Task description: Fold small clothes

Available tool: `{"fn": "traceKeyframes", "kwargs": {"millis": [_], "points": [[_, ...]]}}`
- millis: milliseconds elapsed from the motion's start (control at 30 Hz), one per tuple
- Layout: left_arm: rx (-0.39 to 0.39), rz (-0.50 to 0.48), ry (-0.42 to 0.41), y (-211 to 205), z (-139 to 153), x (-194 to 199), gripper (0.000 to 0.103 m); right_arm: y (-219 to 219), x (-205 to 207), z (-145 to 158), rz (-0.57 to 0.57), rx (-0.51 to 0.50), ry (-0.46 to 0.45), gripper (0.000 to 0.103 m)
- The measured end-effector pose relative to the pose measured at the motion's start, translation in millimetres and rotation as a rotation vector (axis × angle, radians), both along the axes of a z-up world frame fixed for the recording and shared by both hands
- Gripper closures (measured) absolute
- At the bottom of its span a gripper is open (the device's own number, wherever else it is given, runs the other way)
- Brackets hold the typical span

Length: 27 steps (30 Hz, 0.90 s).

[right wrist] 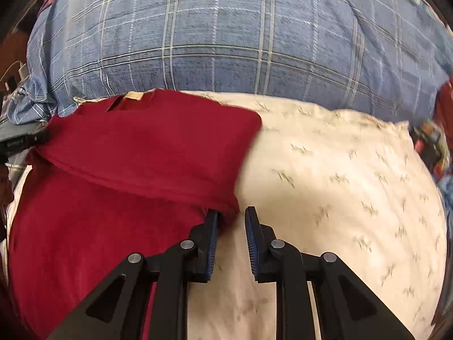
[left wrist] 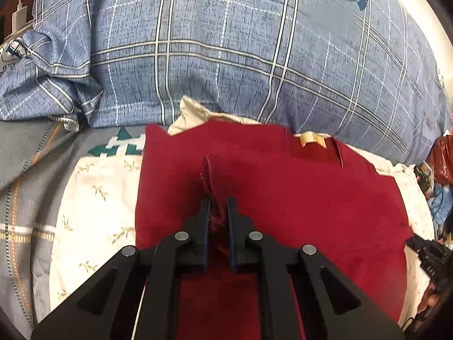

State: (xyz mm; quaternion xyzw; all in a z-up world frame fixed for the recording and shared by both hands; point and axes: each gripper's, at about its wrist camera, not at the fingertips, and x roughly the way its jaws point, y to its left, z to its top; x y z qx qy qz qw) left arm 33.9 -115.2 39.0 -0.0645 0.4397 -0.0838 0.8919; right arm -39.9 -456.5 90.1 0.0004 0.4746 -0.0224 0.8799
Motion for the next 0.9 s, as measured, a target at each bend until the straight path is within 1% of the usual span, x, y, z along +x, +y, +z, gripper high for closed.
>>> {"fn": "traceKeyframes", "kwargs": {"millis": [67,100,167,200,267,300,333,367,400,433,533,567,600,633,667,700,733,767,800,833,867,900], "points": [[0.006,-0.008,-0.004,1,2,-4,0.094,-6,-4,12,-0.026,0.049,-0.021,0.081],[0.009,-0.011,-0.004,1,2,-5,0.094,-11,-6,24,-0.055,0.081,-0.051,0.077],[0.014,-0.013,-0.004,0,3,-7,0.094,-16,-4,37,-0.076,0.144,-0.095,0.070],[0.021,-0.014,-0.005,-1,2,-7,0.094,-18,0,43,-0.082,0.194,-0.117,0.070],[0.024,-0.009,-0.002,-1,1,-8,0.094,-11,11,44,-0.060,0.216,-0.114,0.071],[0.020,-0.003,0.005,0,-1,-9,0.094,-3,20,39,-0.033,0.202,-0.100,0.076],[0.018,0.000,0.009,1,-2,-10,0.094,3,25,32,-0.012,0.182,-0.083,0.077],[0.018,0.000,0.011,2,-3,-11,0.094,8,32,22,0.001,0.156,-0.046,0.077],[0.018,-0.002,0.011,3,-3,-12,0.093,11,35,7,0.000,0.120,0.014,0.077],[0.019,-0.007,0.009,3,-2,-15,0.093,12,32,-2,-0.002,0.107,0.036,0.078],[0.031,-0.017,0.004,3,-1,-18,0.093,12,12,-4,0.002,0.080,0.007,0.077],[0.033,-0.017,0.003,3,0,-19,0.092,13,7,-3,0.000,0.053,0.021,0.075],[0.035,-0.010,0.000,4,3,-21,0.092,12,4,-4,-0.004,0.032,0.057,0.075],[0.031,-0.009,-0.003,5,5,-23,0.087,7,3,-4,-0.008,0.053,0.075,0.075],[0.024,-0.011,-0.007,6,7,-25,0.078,4,0,-1,-0.013,0.079,0.064,0.074],[0.012,-0.013,-0.019,8,10,-30,0.071,-5,-1,4,-0.035,0.127,0.031,0.071],[0.007,-0.013,-0.032,10,13,-33,0.059,-11,0,8,-0.059,0.164,0.007,0.067],[0.007,-0.010,-0.043,10,14,-35,0.049,-19,3,12,-0.088,0.204,-0.014,0.053],[0.013,-0.002,-0.060,11,16,-37,0.046,-27,9,15,-0.123,0.256,-0.037,0.041],[0.021,0.006,-0.071,11,17,-37,0.046,-31,14,15,-0.139,0.282,-0.051,0.038],[0.028,0.009,-0.079,11,17,-37,0.046,-36,21,15,-0.154,0.315,-0.067,0.038],[0.027,0.009,-0.078,11,15,-36,0.046,-39,33,11,-0.163,0.342,-0.065,0.038]]}}
